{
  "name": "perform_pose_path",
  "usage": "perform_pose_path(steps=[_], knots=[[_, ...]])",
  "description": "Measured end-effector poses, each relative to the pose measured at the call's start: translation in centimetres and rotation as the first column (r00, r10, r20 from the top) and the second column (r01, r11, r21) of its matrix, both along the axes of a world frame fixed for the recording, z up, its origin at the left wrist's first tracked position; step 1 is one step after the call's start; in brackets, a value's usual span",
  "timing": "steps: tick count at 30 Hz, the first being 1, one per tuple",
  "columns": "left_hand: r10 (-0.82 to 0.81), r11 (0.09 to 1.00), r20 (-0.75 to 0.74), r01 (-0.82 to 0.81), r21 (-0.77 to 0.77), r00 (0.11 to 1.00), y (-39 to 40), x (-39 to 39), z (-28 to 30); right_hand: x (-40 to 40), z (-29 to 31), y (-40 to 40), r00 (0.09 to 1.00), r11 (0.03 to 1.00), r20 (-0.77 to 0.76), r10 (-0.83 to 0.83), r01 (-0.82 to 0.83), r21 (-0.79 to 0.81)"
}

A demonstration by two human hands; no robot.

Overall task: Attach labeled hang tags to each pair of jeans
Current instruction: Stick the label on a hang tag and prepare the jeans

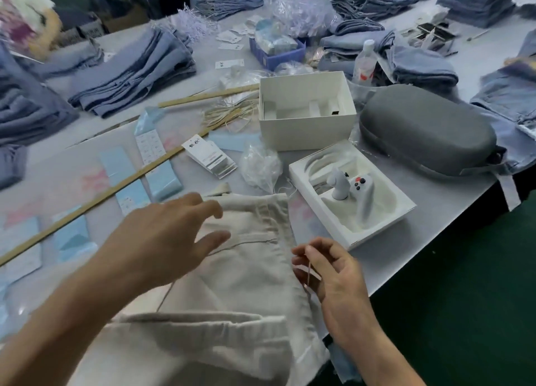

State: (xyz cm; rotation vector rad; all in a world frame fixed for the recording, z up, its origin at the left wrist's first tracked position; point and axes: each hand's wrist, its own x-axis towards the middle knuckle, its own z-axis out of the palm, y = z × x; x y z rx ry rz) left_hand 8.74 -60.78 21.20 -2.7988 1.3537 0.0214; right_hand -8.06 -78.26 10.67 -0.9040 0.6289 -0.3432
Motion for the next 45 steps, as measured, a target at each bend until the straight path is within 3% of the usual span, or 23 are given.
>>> perform_pose_path(steps=[2, 6, 10, 12, 14, 16, 17, 18, 19, 20, 21, 22, 24, 26, 28, 31, 34, 36, 38, 41, 43, 45], knots=[[-0.105, 0.994, 0.069, 0.106, -0.017, 0.992, -2.4, -0.3, -1.6, 0.3, 0.0, 0.0, 1.000, 1.000, -0.007, -0.013, 0.013, -0.004], [-0.015, 1.000, -0.208, 0.018, 0.014, 0.978, -6.2, 1.0, -3.2, 0.1, 0.6, -0.6, 1.000, 1.000, 0.028, -0.010, 0.010, 0.003], [-0.190, 0.930, -0.301, 0.072, -0.361, 0.934, -4.2, 2.4, -1.9, -1.1, 0.9, -2.1, 0.995, 0.999, 0.086, -0.046, 0.044, 0.019], [-0.286, 0.878, -0.541, -0.009, -0.479, 0.791, -1.2, 2.8, -0.9, -2.0, 0.7, -2.6, 0.995, 0.998, 0.083, -0.055, 0.055, 0.004], [-0.305, 0.789, -0.745, -0.280, -0.547, 0.594, 2.3, 3.2, 0.4, -2.6, 0.6, -2.7, 0.997, 0.999, 0.061, -0.052, 0.053, -0.010], [-0.113, 0.764, -0.881, -0.527, -0.372, 0.459, 5.0, 3.8, 1.9, -3.0, 0.6, -2.3, 0.998, 0.999, 0.041, -0.050, 0.050, -0.018], [0.080, 0.818, -0.886, -0.537, -0.203, 0.457, 5.7, 4.1, 2.2, -3.1, 0.6, -2.0, 0.998, 0.998, 0.035, -0.048, 0.049, -0.027], [0.268, 0.891, -0.794, -0.453, -0.012, 0.546, 5.7, 4.3, 2.4, -3.1, 0.5, -1.6, 0.999, 0.998, 0.032, -0.041, 0.042, -0.039], [0.354, 0.929, -0.624, -0.337, 0.150, 0.697, 5.3, 4.3, 2.4, -3.0, 0.5, -1.1, 0.999, 0.998, 0.033, -0.029, 0.031, -0.051], [0.307, 0.947, -0.414, -0.229, 0.227, 0.857, 4.4, 4.1, 2.3, -2.8, 0.5, -0.6, 0.999, 0.998, 0.033, -0.015, 0.017, -0.064], [0.147, 0.976, -0.186, -0.112, 0.188, 0.972, 3.0, 3.6, 2.1, -2.6, 0.5, -0.2, 0.999, 0.997, 0.033, -0.005, 0.008, -0.081], [-0.014, 0.996, -0.043, 0.018, 0.084, 0.999, 1.1, 2.9, 2.0, -2.4, 0.6, 0.3, 1.000, 0.995, 0.030, 0.000, 0.003, -0.104], [-0.225, 0.971, -0.060, 0.219, -0.092, 0.973, -3.4, 0.8, 1.9, -2.0, 0.8, 1.0, 1.000, 0.987, 0.027, -0.016, 0.020, -0.160], [-0.304, 0.953, -0.197, 0.295, -0.076, 0.932, -7.3, -1.1, 0.6, -2.1, 0.9, 1.2, 0.996, 0.974, 0.033, -0.088, 0.093, -0.207], [-0.289, 0.939, -0.319, 0.331, 0.087, 0.903, -9.6, -2.7, -1.2, -2.4, 0.7, 1.4, 0.985, 0.947, -0.001, -0.172, 0.165, -0.276], [-0.301, 0.886, -0.346, 0.394, 0.243, 0.889, -10.1, -3.9, -3.7, -3.5, 0.0, 2.1, 0.965, 0.917, -0.073, -0.252, 0.214, -0.336], [-0.306, 0.910, -0.322, 0.375, 0.177, 0.896, -9.7, -3.9, -4.7, -4.5, -0.2, 2.6, 0.958, 0.900, -0.124, -0.257, 0.191, -0.391], [-0.270, 0.938, -0.385, 0.332, 0.104, 0.883, -9.7, -3.7, -4.8, -4.9, -0.4, 3.0, 0.952, 0.879, -0.148, -0.268, 0.180, -0.441], [-0.197, 0.974, -0.610, 0.226, -0.030, 0.768, -9.5, -3.0, -4.8, -4.9, -0.6, 3.5, 0.949, 0.844, -0.157, -0.273, 0.158, -0.512], [-0.228, 0.973, -0.839, 0.078, -0.218, 0.495, -8.9, -1.9, -4.4, -4.2, -0.7, 3.8, 0.936, 0.765, -0.162, -0.313, 0.147, -0.627], [-0.284, 0.956, -0.856, 0.056, -0.289, 0.432, -8.5, -1.7, -4.5, -3.7, -0.5, 3.7, 0.933, 0.700, -0.134, -0.335, 0.150, -0.698], [-0.313, 0.943, -0.847, 0.032, -0.332, 0.429, -8.3, -1.8, -4.9, -3.4, -0.1, 3.6, 0.927, 0.632, -0.109, -0.360, 0.156, -0.759]])
